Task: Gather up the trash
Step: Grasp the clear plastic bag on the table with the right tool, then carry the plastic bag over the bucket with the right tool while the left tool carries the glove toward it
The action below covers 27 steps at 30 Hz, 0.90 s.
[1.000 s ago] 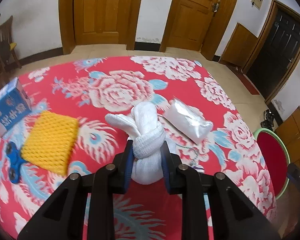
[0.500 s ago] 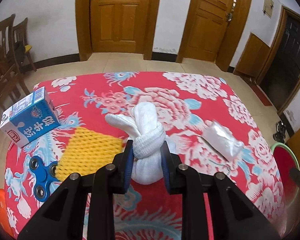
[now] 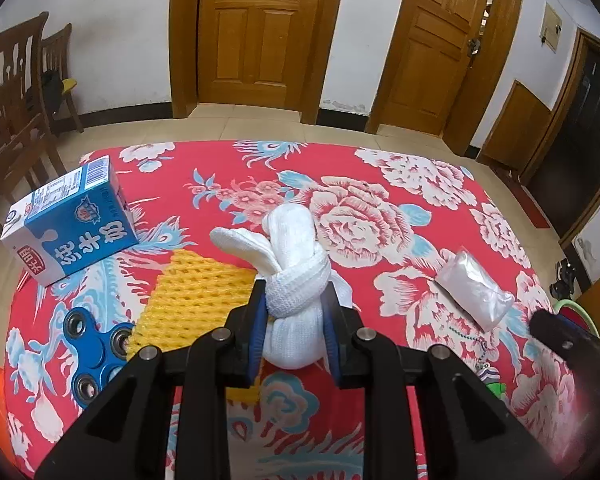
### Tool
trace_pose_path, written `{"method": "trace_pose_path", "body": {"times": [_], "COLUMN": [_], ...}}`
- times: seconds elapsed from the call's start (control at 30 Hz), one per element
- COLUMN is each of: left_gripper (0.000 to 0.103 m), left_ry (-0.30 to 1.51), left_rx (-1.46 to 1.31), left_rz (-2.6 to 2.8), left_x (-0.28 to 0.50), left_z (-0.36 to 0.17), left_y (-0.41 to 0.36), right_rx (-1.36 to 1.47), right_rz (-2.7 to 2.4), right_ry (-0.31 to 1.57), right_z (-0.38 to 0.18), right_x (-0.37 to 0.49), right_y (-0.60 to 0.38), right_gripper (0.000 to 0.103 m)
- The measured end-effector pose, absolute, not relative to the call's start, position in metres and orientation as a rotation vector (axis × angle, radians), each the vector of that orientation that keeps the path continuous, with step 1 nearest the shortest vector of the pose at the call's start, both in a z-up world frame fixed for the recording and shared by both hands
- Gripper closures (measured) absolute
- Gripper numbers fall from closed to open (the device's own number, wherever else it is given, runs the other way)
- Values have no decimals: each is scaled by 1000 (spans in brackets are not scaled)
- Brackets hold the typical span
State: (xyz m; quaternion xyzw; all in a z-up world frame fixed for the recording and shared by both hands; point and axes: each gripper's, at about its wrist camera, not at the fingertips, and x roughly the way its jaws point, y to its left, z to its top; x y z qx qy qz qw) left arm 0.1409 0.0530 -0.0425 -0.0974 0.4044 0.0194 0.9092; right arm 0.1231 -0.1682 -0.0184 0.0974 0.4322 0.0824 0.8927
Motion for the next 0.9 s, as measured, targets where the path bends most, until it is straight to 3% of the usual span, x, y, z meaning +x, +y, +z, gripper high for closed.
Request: {"method": "trace_pose_path", "body": {"times": [0.2,0.3,0.4,0.53,0.57,0.9], "left_gripper": [77,77,77,77,77,77], "left_ry": [836,837,836,835,834,820], "left_rx": [-206,-206,-205,-203,-203,-206], "left_rz": [36,33,31,25,24,6], "left_x": [142,141,141,141,141,139], "left_z": [-43,-43,-43,-43,-43,-39], "left_y": [53,52,51,50,49,47], "right_rx": [146,136,110,95,96,103], "right_rz": [203,215,230,264,276,299], "right_ry": [908,920,927,972,973,924], "right_z": [-30,-35,-38,-46,-46,-28], "right_x": [142,149,155,160,159,138], "right_y": [-143,-137,-131,-124,-123,-128], "right_gripper": [22,27,36,63,64,68]}}
